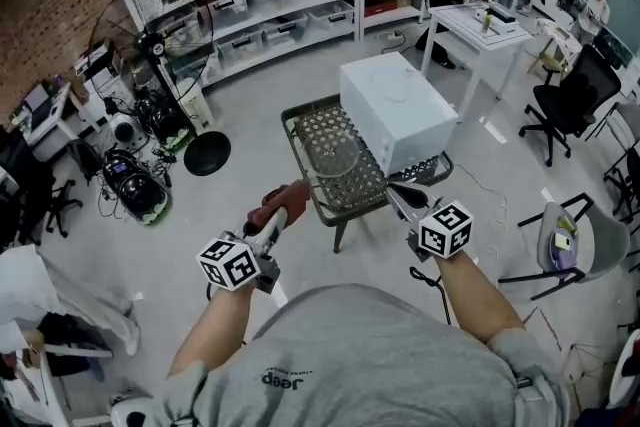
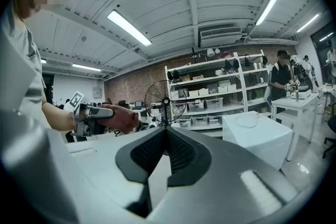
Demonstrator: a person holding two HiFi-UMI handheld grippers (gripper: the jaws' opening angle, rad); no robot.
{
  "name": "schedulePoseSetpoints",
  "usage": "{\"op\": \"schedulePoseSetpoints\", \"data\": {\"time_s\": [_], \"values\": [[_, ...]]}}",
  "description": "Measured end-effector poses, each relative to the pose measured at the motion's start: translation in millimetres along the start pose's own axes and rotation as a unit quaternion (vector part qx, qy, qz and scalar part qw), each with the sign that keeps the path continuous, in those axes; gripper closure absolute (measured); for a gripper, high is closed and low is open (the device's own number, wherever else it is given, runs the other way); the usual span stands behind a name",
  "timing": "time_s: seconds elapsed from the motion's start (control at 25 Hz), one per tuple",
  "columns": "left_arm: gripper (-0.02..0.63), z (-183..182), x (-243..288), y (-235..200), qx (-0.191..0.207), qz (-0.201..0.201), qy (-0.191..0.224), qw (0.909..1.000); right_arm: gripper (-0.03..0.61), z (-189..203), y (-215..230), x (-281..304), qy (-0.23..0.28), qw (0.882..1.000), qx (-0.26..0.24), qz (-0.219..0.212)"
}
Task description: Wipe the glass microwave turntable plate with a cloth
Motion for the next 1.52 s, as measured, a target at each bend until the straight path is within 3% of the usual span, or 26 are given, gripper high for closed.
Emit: {"op": "schedulePoseSetpoints", "data": {"time_s": [0.24,0.52,0.84,1.04,1.24,1.52], "values": [[0.549,9.1,17.7,17.4,-0.01,-0.01,-0.006,0.9999,0.569,1.0,19.9,0.2,0.001,1.0,0.003,-0.023],[0.549,3.2,42.7,-29.5,-0.024,-0.002,-0.015,0.9996,0.569,9.4,39.3,41.9,-0.01,1.0,0.014,-0.018],[0.549,-37.2,123.7,-148.6,-0.031,0.088,-0.025,0.9953,0.569,-2.3,77.0,135.2,-0.013,0.999,0.005,0.043],[0.549,-78.4,181.7,-218.3,-0.01,0.147,-0.067,0.9868,0.569,-15.9,98.8,197.4,-0.01,0.996,0.023,0.081],[0.549,-101.7,233.4,-260.6,0.001,0.188,-0.101,0.9769,0.569,-26.2,129.8,236.1,-0.012,0.992,0.033,0.122],[0.549,-93.4,293.8,-276.7,-0.011,0.194,-0.126,0.9729,0.569,-20.5,167.9,251.3,-0.023,0.99,0.048,0.131]]}}
Point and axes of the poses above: the fingertips, and each gripper's own axes: x forward along the fingers, y to its right, z out of its underside, the point moved 6 cm from there along -x, backward along the fingers, and after that the axes turned 1 degree about z, right-handed, at the moved point
